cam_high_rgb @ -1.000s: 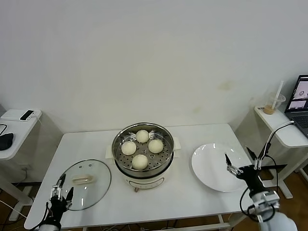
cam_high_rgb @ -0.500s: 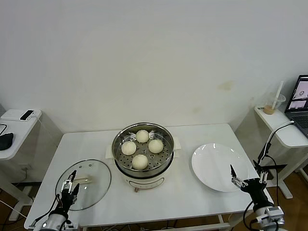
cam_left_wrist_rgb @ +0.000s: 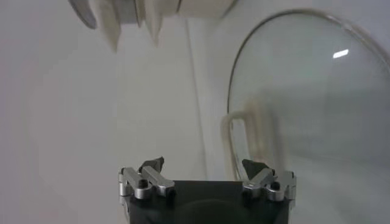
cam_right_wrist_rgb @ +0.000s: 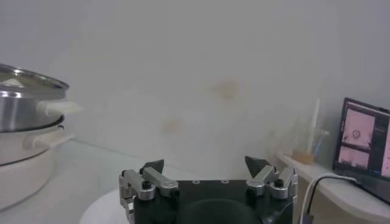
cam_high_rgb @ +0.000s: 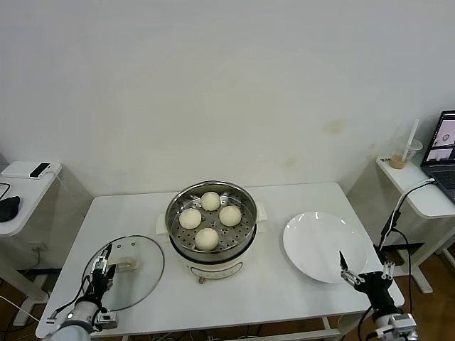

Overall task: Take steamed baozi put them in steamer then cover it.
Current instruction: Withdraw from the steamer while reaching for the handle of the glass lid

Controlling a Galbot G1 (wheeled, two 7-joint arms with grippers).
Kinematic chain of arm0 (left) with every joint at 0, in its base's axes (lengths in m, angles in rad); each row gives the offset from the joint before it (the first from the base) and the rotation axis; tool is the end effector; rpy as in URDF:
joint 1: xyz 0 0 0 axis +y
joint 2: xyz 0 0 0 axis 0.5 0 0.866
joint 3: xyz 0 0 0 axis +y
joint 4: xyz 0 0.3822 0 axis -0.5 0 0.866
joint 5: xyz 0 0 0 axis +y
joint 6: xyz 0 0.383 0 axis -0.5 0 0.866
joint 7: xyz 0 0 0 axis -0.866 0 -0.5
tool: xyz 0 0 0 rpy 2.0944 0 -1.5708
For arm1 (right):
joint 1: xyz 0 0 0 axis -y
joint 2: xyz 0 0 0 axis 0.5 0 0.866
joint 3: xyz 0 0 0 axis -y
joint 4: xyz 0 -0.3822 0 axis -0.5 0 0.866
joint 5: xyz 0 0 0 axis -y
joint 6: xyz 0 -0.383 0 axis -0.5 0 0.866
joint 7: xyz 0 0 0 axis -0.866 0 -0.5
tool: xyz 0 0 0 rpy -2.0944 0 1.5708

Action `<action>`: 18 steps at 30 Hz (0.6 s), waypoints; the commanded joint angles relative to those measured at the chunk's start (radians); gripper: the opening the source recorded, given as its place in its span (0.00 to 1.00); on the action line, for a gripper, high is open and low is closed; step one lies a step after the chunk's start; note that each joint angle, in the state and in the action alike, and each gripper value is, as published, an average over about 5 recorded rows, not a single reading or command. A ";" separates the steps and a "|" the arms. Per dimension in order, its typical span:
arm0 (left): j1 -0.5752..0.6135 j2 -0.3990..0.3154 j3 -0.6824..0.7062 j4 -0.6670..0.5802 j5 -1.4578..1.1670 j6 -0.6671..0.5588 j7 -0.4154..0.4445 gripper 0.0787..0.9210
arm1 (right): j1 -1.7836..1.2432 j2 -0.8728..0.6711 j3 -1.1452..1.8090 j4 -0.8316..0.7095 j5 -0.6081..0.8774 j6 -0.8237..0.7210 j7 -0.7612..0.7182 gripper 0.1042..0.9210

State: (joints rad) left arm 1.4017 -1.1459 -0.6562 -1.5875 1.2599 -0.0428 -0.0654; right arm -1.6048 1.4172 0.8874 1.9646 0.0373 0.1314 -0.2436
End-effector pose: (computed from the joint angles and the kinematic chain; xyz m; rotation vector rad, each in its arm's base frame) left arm 0.2444 0.2011 -0.4333 -0.1863 -1.9393 -2.2097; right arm 0.1676 -0.1604 -0.3558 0.0069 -3.0787 0.4306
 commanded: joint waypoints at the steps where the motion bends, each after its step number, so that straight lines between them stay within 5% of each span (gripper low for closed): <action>1: -0.098 -0.001 0.024 0.083 0.002 0.000 0.002 0.88 | -0.014 0.021 -0.001 0.001 -0.014 0.004 0.000 0.88; 10: -0.132 -0.010 0.036 0.120 -0.016 -0.003 -0.003 0.88 | -0.024 0.027 -0.001 -0.003 -0.025 0.011 0.004 0.88; 18: -0.120 -0.012 0.030 0.123 -0.027 -0.007 -0.007 0.64 | -0.025 0.032 -0.012 0.001 -0.029 0.011 0.004 0.88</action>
State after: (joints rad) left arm 1.2998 -1.1585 -0.6271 -1.4842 1.2421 -0.0474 -0.0696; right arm -1.6285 1.4448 0.8795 1.9662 0.0127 0.1412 -0.2402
